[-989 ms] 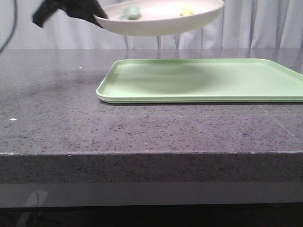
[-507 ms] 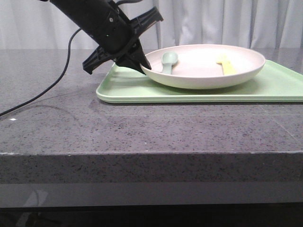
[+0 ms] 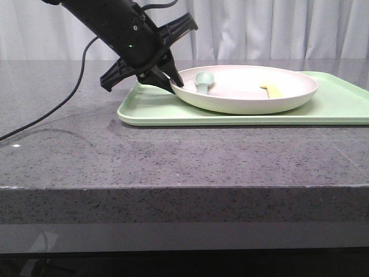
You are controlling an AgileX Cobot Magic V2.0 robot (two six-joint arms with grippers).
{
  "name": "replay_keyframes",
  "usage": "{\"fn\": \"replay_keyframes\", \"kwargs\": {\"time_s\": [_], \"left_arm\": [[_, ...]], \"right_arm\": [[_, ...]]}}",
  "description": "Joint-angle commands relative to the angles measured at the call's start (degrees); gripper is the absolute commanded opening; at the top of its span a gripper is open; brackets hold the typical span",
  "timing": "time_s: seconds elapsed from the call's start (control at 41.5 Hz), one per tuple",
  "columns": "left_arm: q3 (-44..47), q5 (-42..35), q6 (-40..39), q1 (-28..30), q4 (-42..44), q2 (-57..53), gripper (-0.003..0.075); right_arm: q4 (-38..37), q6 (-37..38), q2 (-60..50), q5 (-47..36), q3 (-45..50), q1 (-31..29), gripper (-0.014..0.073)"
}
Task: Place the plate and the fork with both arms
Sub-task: 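Carry the plate over the green tray and lower it down, then open the left gripper and withdraw it upward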
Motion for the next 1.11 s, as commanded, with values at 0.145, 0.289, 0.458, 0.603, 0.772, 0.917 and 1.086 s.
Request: {"fn": "replay_keyframes", "kwargs": {"time_s": [0.145, 0.289, 0.458, 0.603, 0.772, 0.917, 1.086], "left_arm": [[-2.3, -1.7, -0.5, -0.2, -0.9, -4.4, 0.037], [-2.5, 0.4, -0.4, 0.9, 2.7, -7.8, 0.0368], [-2.5, 5.2, 0.1, 2.3, 16.0, -15.9, 0.0368], [-2.0, 12.2, 0.1, 2.2, 29.6, -24.2, 0.0368], [6.8, 11.1, 2.9, 2.1, 32.1, -36.5, 0.0368], [18.3, 8.6, 4.7, 2.1, 33.4, -47.4, 0.0368], [28.2, 9.2, 5.7, 2.1, 36.3, -57.0, 0.0368]], "right_arm": [[-0.7, -0.5, 0.3, -4.0, -1.9, -0.3, 0.0541], [-0.7, -0.5, 0.3, -4.0, -1.9, -0.3, 0.0541], [-0.5, -0.5, 0.3, -4.0, -1.9, -0.3, 0.0541], [1.5, -0.5, 0.4, -2.7, -2.4, -0.3, 0.0541], [2.9, -0.5, 1.6, 4.4, -6.2, 0.1, 0.0541], [4.5, -0.5, 5.1, 11.3, -11.4, 2.8, 0.0541], [5.3, -2.9, 11.2, 17.8, -17.1, 8.3, 0.0541]]}}
